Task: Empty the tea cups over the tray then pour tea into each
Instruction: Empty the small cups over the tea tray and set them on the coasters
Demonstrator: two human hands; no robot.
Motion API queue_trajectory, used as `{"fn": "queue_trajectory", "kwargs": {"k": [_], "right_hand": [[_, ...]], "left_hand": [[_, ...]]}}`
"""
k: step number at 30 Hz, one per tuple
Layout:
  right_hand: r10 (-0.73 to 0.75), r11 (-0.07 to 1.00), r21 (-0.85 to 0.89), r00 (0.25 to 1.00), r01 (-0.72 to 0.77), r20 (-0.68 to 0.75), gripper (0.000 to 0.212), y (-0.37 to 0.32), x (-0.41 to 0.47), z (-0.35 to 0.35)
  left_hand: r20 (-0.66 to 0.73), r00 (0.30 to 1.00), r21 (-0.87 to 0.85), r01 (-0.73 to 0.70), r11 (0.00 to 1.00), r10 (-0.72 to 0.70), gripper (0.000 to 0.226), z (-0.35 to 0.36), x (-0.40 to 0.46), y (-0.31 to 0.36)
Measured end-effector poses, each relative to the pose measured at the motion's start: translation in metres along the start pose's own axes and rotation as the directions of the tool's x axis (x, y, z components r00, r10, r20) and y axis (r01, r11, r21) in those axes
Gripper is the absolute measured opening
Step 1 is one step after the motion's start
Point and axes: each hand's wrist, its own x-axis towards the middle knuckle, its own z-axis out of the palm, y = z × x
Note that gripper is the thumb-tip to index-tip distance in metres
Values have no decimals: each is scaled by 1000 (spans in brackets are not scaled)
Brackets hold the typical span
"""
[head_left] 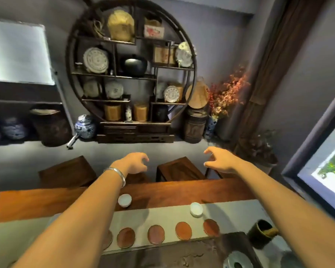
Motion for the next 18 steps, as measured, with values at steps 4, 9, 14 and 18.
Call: {"fn": "queue_trajectory", "kwargs": {"k": [4,9,14,18], "right_hand": [[-168,986,14,983,168,75,50,-38,46,27],[-327,945,39,934,325,144,53,-94,83,67],[-427,898,-5,874,440,231,56,-144,112,115],[-451,885,5,854,465,259,56,-170,132,157]], "left_hand": [[-65,981,-53,181,982,-184,48,-5,-33,-52],[-150,926,-160,324,933,-347,44,10,-77,-112],[-183,875,-280,391,877,-448,41,31,-107,-172],[-282,815,-447,355,821,-506,44,55,-131,-211]]}}
